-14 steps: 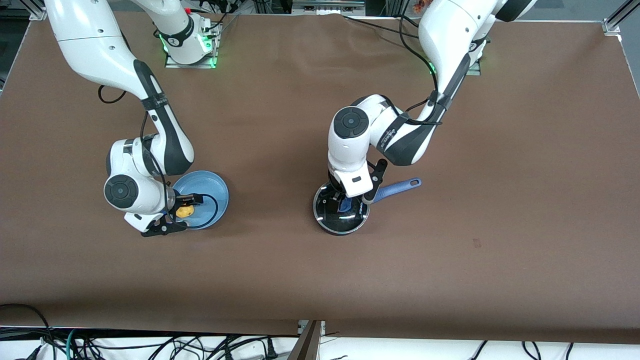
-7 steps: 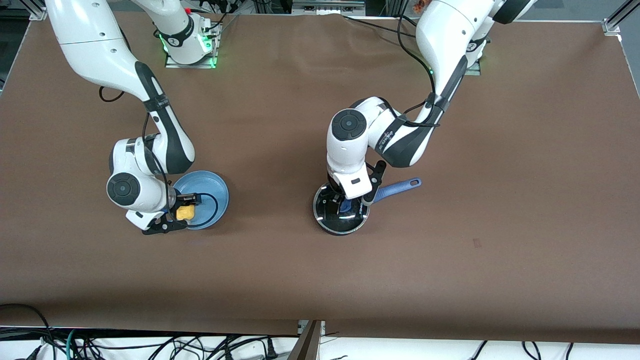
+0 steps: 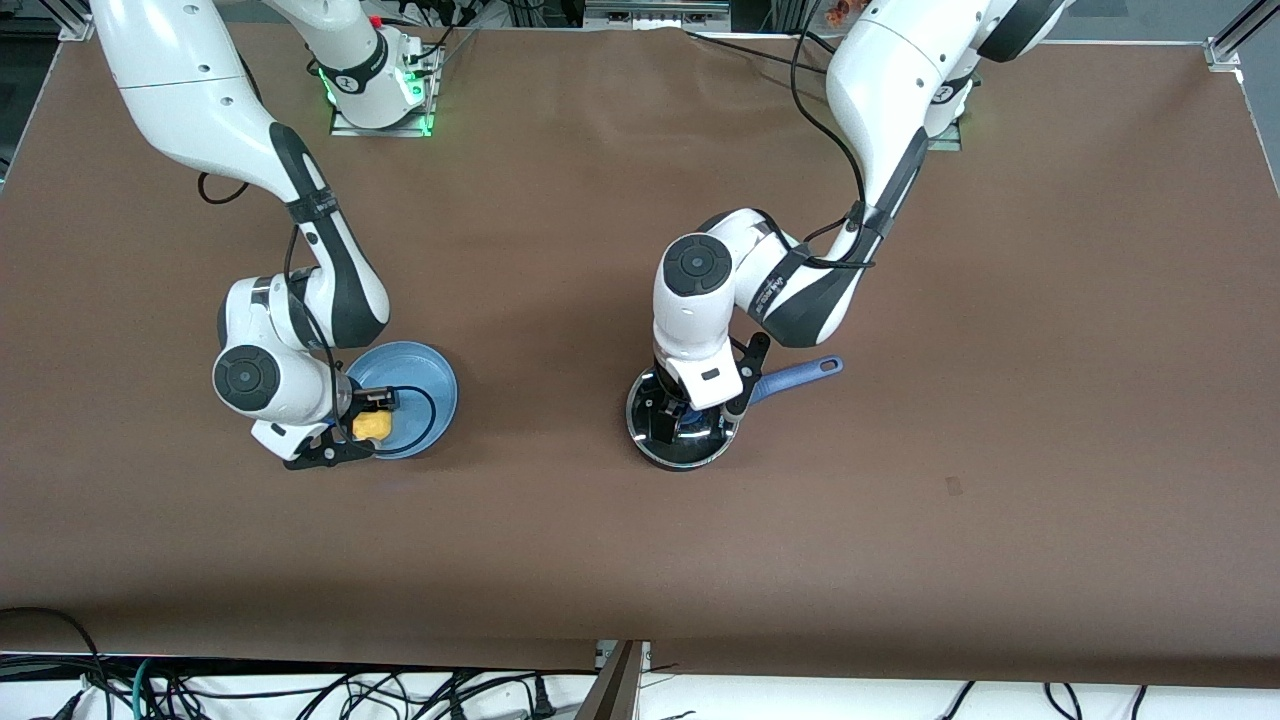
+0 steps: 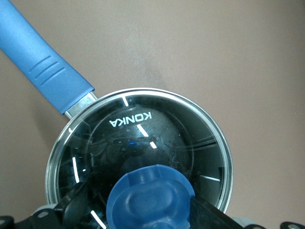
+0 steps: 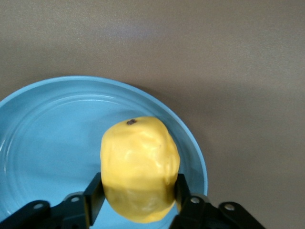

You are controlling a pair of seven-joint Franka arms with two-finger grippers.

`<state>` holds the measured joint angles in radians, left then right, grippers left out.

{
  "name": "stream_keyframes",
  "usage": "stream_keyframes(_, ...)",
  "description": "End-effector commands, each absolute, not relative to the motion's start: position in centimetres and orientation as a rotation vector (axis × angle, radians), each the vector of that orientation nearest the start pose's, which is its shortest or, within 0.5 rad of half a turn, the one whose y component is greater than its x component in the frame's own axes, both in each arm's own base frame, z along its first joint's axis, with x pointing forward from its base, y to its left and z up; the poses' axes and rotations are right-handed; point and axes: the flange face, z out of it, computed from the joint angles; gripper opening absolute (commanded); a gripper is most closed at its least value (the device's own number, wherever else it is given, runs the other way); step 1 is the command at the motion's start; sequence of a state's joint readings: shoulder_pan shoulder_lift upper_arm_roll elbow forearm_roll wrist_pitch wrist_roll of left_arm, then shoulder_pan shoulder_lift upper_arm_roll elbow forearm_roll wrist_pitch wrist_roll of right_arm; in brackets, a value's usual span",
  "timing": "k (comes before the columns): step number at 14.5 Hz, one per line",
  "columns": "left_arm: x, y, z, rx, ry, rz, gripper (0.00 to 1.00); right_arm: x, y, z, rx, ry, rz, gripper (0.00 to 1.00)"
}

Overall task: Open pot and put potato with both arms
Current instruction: 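Lift the yellow potato off the plate with the right gripper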

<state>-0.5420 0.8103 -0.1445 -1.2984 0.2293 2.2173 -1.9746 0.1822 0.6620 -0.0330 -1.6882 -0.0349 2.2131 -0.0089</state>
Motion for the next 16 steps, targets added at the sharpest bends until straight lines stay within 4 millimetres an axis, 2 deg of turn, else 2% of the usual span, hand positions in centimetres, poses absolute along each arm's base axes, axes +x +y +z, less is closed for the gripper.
stream_keyframes(1,61.5,-45.4,27.3,-2.639,-1.86,-0.245,1.0,65.5,9.8,20.6,-3.181,-0.321,0.198,0.58)
stream_keyframes(4,62.0,-45.0,28.8,-2.642,-1.877,-0.257,1.0,65.7,9.8,20.8,-3.179,-0.311,0.19,0.58)
stream_keyframes(6,62.1,-44.9,29.1,-2.64,-1.885,-0.257,1.0,66.2,10.0,22.2,-3.178,-0.307,0.159,0.58)
stream_keyframes(10,62.1,-45.0,28.4,-2.636,-1.88,-0.257,1.0,66.7,10.6,28.3,-3.175,-0.297,0.231,0.58)
stream_keyframes(14,61.5,-45.4,27.4,-2.635,-1.856,-0.248,1.0,65.7,10.9,34.3,-3.169,-0.303,0.244,0.58)
stream_keyframes(16,61.4,-45.5,27.3,-2.633,-1.855,-0.243,1.0,64.3,10.7,38.3,-3.168,-0.293,0.288,0.58)
